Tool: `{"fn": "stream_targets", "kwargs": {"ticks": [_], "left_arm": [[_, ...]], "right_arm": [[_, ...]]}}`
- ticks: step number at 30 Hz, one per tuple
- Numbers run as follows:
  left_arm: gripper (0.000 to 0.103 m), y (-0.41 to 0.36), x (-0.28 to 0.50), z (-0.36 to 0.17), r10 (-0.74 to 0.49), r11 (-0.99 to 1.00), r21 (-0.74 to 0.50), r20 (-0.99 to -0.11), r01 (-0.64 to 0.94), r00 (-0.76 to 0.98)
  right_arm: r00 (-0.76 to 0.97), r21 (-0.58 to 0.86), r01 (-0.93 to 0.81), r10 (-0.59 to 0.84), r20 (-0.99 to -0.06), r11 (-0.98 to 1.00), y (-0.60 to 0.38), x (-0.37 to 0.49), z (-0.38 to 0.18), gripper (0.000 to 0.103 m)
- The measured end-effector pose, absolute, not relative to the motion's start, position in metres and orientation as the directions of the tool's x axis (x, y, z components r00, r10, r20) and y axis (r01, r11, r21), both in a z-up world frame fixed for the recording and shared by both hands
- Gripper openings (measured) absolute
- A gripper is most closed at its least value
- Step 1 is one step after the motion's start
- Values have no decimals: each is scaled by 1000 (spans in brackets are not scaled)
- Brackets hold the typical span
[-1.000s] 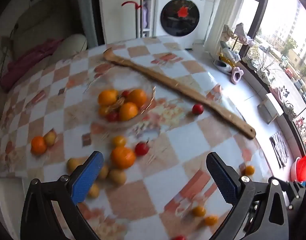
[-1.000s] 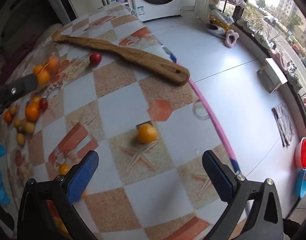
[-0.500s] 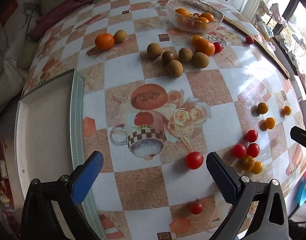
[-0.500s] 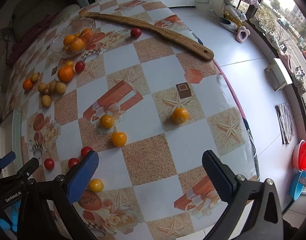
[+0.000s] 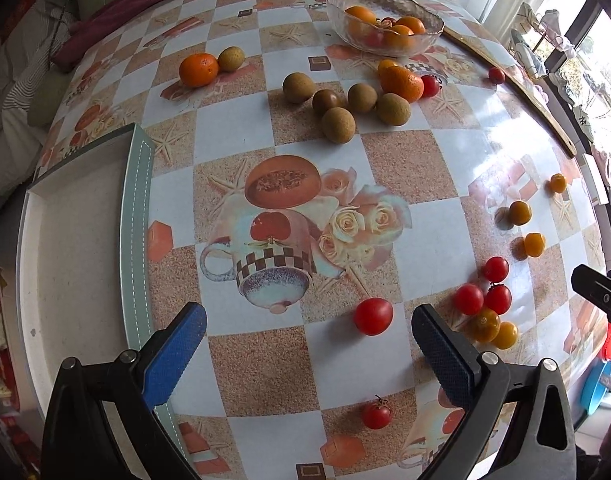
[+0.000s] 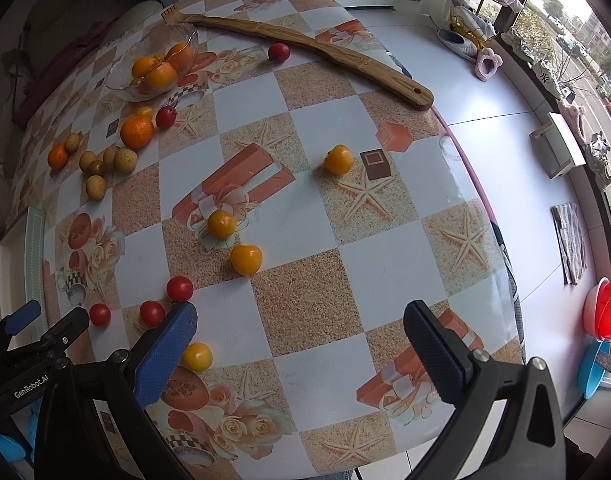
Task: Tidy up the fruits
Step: 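Move left tool to a red tomato while right tool approaches a yellow tomato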
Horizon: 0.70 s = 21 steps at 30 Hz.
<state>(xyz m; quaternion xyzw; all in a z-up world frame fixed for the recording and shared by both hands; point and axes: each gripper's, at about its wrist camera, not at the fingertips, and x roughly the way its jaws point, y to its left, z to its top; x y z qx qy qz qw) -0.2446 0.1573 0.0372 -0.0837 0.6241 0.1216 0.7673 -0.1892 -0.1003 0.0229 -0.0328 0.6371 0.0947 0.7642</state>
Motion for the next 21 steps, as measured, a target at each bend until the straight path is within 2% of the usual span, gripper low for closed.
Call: {"fn": "stream_targets", "kwargs": {"ticks": [21], "left_arm": [[103, 156, -244, 24, 70, 951, 17, -984, -308, 163]], "right_arm": [[179, 75, -170, 105, -978, 983, -111, -182, 23, 103]]}}
